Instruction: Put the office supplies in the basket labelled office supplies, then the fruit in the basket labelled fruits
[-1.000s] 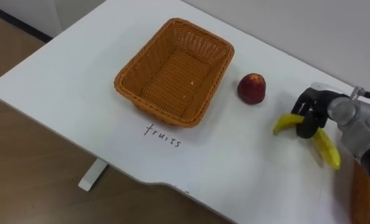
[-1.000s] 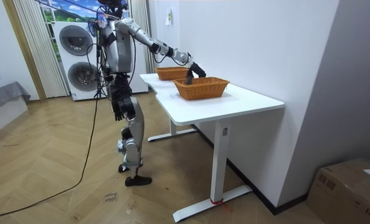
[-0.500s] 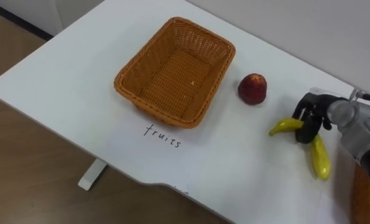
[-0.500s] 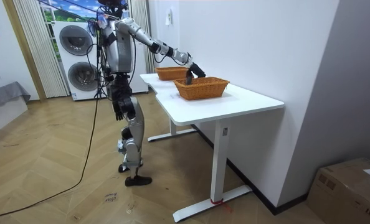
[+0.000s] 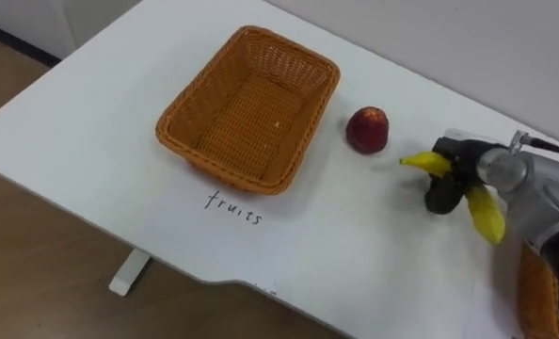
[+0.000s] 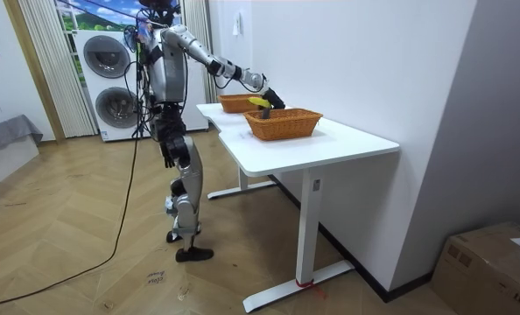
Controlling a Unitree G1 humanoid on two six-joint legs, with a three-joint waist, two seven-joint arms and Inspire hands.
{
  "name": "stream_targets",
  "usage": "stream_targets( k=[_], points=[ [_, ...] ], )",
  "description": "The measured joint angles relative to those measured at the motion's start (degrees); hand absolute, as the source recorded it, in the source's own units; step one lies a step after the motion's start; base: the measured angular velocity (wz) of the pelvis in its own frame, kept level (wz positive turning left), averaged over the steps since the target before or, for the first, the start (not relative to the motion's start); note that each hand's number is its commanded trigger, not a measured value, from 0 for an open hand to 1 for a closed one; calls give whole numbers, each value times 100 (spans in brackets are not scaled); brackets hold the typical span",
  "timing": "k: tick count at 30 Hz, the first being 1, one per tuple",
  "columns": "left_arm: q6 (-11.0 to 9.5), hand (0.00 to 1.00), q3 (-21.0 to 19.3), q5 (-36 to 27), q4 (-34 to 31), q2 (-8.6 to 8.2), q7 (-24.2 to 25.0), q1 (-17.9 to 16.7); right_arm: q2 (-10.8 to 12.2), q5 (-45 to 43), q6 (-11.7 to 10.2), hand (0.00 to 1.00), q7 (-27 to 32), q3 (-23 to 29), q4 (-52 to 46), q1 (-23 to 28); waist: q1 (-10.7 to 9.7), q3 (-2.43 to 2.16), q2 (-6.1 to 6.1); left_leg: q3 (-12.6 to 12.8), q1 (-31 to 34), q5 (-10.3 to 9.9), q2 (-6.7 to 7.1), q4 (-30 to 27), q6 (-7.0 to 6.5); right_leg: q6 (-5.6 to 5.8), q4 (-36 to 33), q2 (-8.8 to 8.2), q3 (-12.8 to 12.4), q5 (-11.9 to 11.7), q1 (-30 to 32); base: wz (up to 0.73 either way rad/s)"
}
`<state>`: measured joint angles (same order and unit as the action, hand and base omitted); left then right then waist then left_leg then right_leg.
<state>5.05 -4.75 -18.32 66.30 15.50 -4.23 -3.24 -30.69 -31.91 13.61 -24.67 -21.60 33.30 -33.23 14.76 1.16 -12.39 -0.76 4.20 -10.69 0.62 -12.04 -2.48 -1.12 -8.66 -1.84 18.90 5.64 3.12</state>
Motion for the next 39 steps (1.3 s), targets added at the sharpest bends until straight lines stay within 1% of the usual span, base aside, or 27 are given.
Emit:
stream_targets(
  k=[4,6,8,10,11,13,14,15,16,17,18,20,22,25,26,27,29,31,33,37,39],
  points=[
    [-41,0,-127,-15,-1,-24,48,-54,-2,52,-104,100,-35,290,-633,85,-93,-22,13,40,-111,16,2,58,-8,1,0,-6,-13,0,-70,-5],
    [-48,0,-193,-16,-21,-54,98,-103,-6,34,-102,100,-50,367,-947,101,-181,-46,4,46,-181,16,3,74,-9,1,-2,-7,-17,1,-118,0],
    [-45,0,-207,-17,-133,-88,108,-157,-20,35,-103,100,-54,481,-1196,150,-201,-80,-15,68,-193,16,3,74,-9,2,-3,-9,-22,0,-119,-5],
    [-42,0,-209,-22,-302,-127,122,-233,-86,36,-101,100,-53,573,-1358,194,-229,-90,-18,68,-220,18,4,56,-12,3,-5,-17,-17,-1,-158,2],
    [-41,0,-204,-19,-354,-148,127,-270,-95,57,-102,100,-51,650,-1431,229,-243,-80,0,62,-289,18,3,65,-14,4,-6,-18,-26,0,-227,4],
    [-41,0,-198,-21,-367,-156,125,-292,-102,39,-96,100,-49,746,-1556,249,-277,-85,18,62,-363,17,2,85,-17,7,-20,-28,-44,2,-281,0],
    [-42,0,-200,-21,-386,-155,121,-310,-104,39,-110,100,-44,811,-1720,249,-339,-83,27,62,-375,17,3,98,-17,8,-30,-51,-69,3,-296,-5],
    [-44,0,-199,-25,-391,-164,112,-321,-104,98,-125,100,-33,915,-1859,248,-360,-84,44,66,-392,17,4,107,-16,8,-55,-53,-88,3,-311,-6],
    [-49,0,-199,-25,-391,-172,110,-330,-107,168,-136,100,-22,968,-1892,248,-366,-75,79,74,-405,17,5,109,-16,8,-70,-53,-103,4,-321,-8],
    [-54,0,-219,-23,-414,-208,101,-366,-131,276,-128,100,-4,1044,-1975,249,-383,-92,103,90,-465,18,5,122,-18,15,-118,-55,-151,8,-349,-7],
    [-60,0,-324,-14,-438,-262,99,-419,-130,319,-100,100,-4,1149,-2148,254,-418,-112,139,97,-491,20,15,126,-23,26,-110,-46,-163,15,-382,0],
    [-60,0,-455,3,-438,-318,93,-454,-130,355,-97,100,3,1331,-2576,253,-484,-122,161,91,-504,25,23,125,-30,26,-110,-39,-165,14,-402,0],
    [-59,0,-509,-11,-441,-323,88,-512,-130,472,-95,100,23,1457,-2941,250,-509,-118,175,95,-545,25,21,132,-29,26,-110,-33,-173,15,-434,0],
    [-60,0,-524,-18,-439,-330,84,-640,-130,485,-87,100,26,1566,-3426,250,-506,-149,134,93,-578,31,16,146,-20,25,-113,-25,-163,15,-459,0],
    [-60,0,-519,-18,-434,-339,75,-681,-130,522,-52,100,26,1593,-3613,248,-490,-166,112,88,-582,32,17,148,-20,25,-115,-27,-148,15,-464,5],
    [-60,0,-518,-17,-431,-341,70,-732,-129,568,-34,100,27,1593,-3740,233,-488,-168,91,60,-593,32,19,148,-20,25,-115,-28,-138,15,-483,8],
    [-60,0,-519,-13,-431,-335,69,-779,-129,668,-19,100,28,1593,-3821,231,-468,-155,41,33,-623,32,20,147,-20,31,-113,-25,-143,19,-523,8],
    [-58,0,-519,-9,-431,-335,63,-783,-129,702,-20,100,28,1587,-3868,225,-351,-133,0,32,-623,31,23,151,-20,32,-112,-26,-153,20,-521,0],
    [-58,0,-518,-16,-437,-327,37,-768,-128,706,24,100,27,1470,-3868,176,-285,-106,-43,10,-578,30,27,127,-19,32,-107,-31,-146,20,-503,5],
    [-52,0,-513,-2,-445,-332,17,-759,-127,705,27,100,10,1311,-3895,143,-171,-101,-46,-38,-521,30,40,123,-20,33,-101,-41,-110,21,-474,8],
    [-51,0,-511,8,-467,-342,25,-759,-127,711,109,100,9,1173,-3894,33,-136,-98,-42,-78,-479,35,48,120,-23,35,-102,-51,-57,22,-453,10]
  ],
)
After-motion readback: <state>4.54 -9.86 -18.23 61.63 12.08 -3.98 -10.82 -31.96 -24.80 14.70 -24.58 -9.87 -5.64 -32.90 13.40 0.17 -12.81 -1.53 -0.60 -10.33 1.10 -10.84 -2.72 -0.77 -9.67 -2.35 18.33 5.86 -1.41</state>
